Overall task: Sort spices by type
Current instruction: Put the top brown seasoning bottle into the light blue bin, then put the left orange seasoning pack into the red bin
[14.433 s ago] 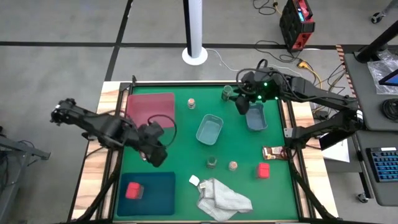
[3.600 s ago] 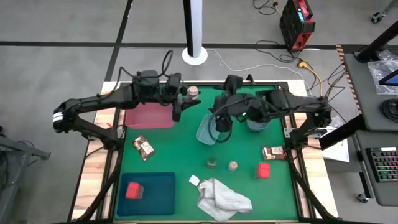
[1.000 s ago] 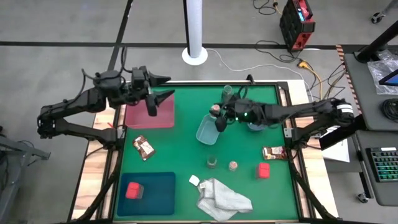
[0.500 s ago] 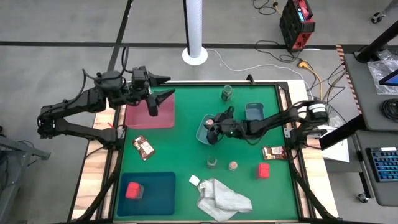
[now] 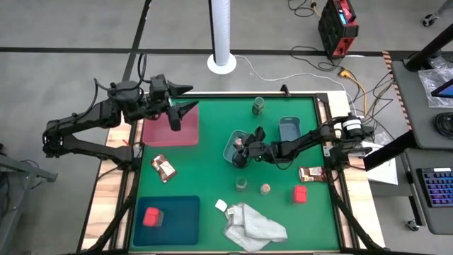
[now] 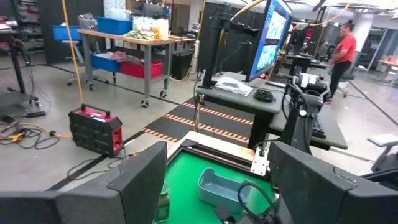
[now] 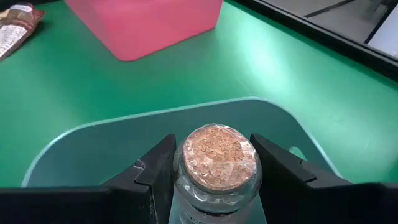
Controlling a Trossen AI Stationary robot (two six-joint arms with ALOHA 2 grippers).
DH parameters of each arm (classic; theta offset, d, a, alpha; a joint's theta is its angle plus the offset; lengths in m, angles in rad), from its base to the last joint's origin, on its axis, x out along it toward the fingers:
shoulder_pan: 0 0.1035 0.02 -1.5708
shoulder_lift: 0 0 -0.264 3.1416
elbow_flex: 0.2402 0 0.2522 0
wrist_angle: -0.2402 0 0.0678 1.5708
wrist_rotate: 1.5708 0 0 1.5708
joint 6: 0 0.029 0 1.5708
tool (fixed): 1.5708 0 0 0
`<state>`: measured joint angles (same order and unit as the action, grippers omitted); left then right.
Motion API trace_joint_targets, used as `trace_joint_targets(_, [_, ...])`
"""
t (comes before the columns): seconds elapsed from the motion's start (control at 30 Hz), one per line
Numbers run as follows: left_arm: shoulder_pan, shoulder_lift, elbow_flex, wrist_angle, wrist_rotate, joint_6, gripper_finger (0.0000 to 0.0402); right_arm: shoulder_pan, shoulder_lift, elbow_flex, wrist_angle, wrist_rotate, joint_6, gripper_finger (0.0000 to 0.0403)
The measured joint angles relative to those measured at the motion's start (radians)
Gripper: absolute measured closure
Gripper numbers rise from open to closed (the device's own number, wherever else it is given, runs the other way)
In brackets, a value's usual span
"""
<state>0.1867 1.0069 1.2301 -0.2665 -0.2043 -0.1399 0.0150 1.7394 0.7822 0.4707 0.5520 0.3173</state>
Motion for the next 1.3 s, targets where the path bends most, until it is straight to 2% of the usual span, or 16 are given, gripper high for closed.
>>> trace_joint_targets(0.53, [0.0,0.002,0.0,0.0,-0.026,0.011,0.0134,-0.002,0.024,0.0,-0.023,-0.002,-0.004,0.0234])
trace_joint_targets(0.77, [0.0,0.002,0.0,0.001,-0.026,0.011,0.0134,-0.002,0.023,0.0,-0.024,-0.002,-0.021,0.0191])
trace_joint_targets(1.13, [0.0,0.002,0.0,0.001,-0.026,0.011,0.0134,-0.002,-0.01,0.016,-0.033,-0.002,-0.085,0.0196])
trace_joint_targets(1.3, [0.0,0.002,0.0,0.001,-0.026,0.011,0.0134,-0.002,-0.055,0.064,-0.156,-0.008,-0.092,0.0188])
